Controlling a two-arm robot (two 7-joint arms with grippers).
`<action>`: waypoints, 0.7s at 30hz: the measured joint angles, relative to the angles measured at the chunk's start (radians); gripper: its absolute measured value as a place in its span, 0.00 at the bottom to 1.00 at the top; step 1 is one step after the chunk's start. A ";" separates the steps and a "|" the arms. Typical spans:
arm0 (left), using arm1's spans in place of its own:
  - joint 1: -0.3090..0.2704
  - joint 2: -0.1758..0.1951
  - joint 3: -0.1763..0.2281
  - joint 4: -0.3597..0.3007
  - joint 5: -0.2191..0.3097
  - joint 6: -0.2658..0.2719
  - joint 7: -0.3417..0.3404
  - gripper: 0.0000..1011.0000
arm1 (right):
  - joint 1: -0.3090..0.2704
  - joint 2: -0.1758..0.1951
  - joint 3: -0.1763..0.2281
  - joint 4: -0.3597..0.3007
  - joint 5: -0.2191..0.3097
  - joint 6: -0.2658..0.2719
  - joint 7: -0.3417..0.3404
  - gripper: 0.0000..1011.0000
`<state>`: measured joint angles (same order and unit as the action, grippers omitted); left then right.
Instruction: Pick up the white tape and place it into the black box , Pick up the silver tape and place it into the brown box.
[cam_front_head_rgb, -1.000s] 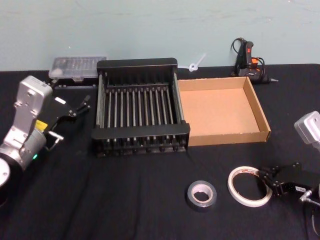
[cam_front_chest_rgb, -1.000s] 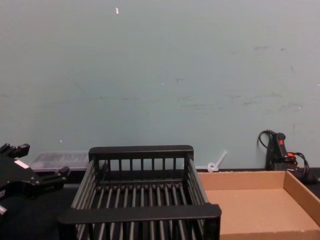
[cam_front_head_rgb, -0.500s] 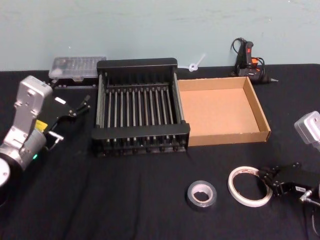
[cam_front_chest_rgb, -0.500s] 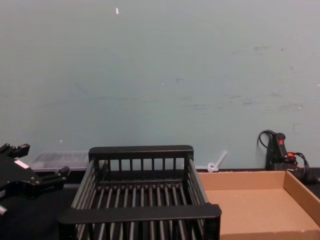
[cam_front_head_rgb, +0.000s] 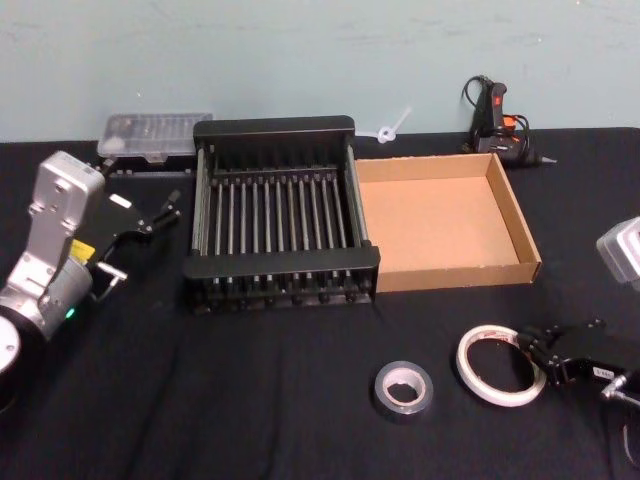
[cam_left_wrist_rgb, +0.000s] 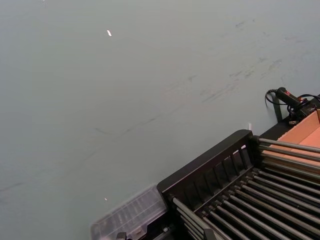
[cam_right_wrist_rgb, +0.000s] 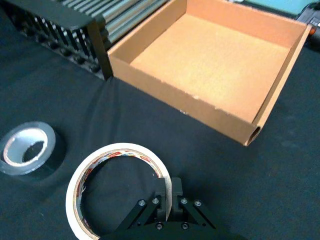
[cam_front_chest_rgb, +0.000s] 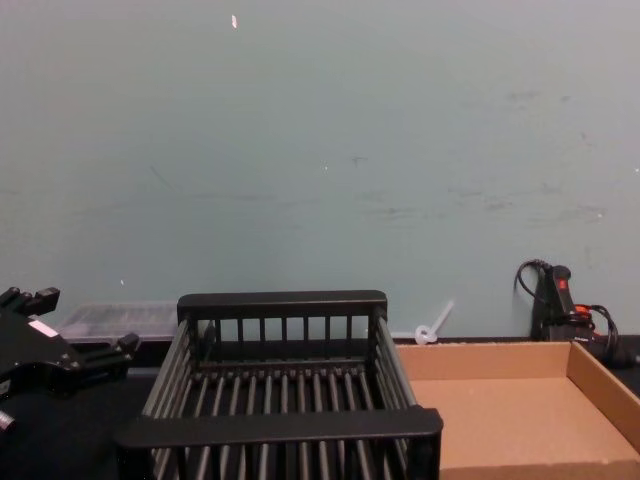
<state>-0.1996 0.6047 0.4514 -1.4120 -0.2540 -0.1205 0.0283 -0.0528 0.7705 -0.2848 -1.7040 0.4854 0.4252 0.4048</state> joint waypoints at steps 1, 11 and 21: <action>0.000 0.000 0.000 0.000 0.000 0.000 0.000 0.99 | -0.002 0.000 0.004 -0.002 0.003 -0.003 0.000 0.07; 0.000 0.000 0.000 0.000 0.000 0.000 0.000 0.99 | -0.007 -0.008 0.038 -0.023 0.034 -0.029 -0.013 0.07; 0.000 0.000 0.000 0.000 0.000 0.000 0.000 0.99 | 0.044 -0.032 0.041 -0.019 0.033 -0.056 -0.026 0.07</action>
<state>-0.1995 0.6047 0.4514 -1.4119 -0.2539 -0.1205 0.0283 -0.0088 0.7384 -0.2441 -1.7227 0.5179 0.3693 0.3792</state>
